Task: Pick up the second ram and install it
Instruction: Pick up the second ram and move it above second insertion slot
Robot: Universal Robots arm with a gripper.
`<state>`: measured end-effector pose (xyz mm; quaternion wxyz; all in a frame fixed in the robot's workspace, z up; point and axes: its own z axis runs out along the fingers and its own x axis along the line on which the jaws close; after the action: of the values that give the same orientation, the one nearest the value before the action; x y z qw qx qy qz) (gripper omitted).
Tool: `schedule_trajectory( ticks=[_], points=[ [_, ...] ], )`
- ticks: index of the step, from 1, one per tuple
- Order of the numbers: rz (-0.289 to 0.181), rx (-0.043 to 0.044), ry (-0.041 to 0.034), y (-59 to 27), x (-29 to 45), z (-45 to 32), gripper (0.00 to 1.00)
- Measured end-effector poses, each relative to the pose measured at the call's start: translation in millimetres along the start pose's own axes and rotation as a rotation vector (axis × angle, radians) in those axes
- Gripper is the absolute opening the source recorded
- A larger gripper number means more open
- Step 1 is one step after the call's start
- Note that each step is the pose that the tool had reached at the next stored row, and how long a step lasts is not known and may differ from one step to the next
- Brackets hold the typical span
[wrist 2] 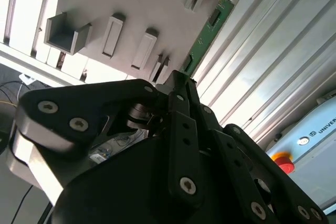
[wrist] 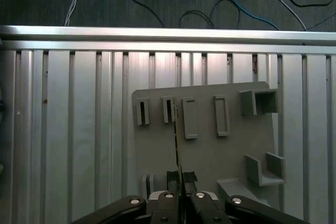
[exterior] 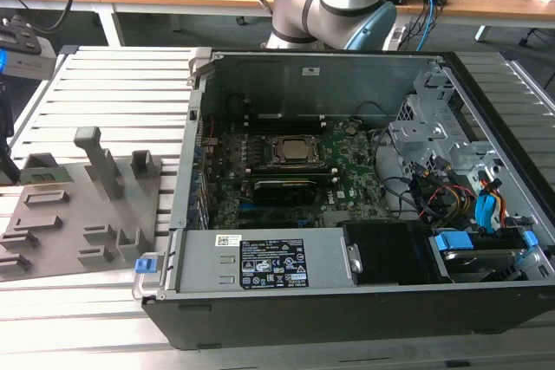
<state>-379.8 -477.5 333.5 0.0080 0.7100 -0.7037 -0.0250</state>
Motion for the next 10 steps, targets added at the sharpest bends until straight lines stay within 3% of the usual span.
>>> schedule_trajectory(
  ticks=[10],
  points=[
    [0.000,-0.0010,0.0000,0.6,-0.4,-16.2,0.14]
  ],
)
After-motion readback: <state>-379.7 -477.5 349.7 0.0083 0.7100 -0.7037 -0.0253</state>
